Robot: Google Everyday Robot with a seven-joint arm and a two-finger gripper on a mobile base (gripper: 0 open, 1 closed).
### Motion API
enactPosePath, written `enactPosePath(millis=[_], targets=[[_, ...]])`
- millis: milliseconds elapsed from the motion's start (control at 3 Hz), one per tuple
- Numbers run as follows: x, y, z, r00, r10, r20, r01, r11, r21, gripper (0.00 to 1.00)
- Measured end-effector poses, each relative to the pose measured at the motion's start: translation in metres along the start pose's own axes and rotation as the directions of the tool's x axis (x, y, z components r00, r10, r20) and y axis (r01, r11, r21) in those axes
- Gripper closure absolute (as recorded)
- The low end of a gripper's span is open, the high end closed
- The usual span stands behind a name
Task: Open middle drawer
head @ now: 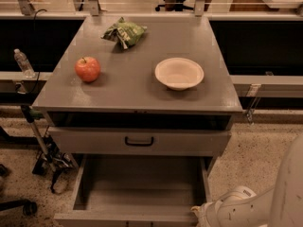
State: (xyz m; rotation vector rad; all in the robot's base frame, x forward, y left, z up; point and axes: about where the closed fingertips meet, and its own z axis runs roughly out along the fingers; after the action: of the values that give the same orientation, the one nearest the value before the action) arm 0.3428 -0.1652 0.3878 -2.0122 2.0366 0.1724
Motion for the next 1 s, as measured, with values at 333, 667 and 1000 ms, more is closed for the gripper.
enactPosePath(millis=[333,667,1000], targets=[[-0.0002,0.0003,0.0003,1.0,0.0,0.0,0.0,1.0,-0.001,0.58],[-0.0005,0.0005,0.0006,1.0,-0.001,0.001,0.001,1.0,-0.002,0.35],[-0.0007,0.0008,0.0009,1.0,-0.001,0.001,0.001,1.0,-0.003,0.12]])
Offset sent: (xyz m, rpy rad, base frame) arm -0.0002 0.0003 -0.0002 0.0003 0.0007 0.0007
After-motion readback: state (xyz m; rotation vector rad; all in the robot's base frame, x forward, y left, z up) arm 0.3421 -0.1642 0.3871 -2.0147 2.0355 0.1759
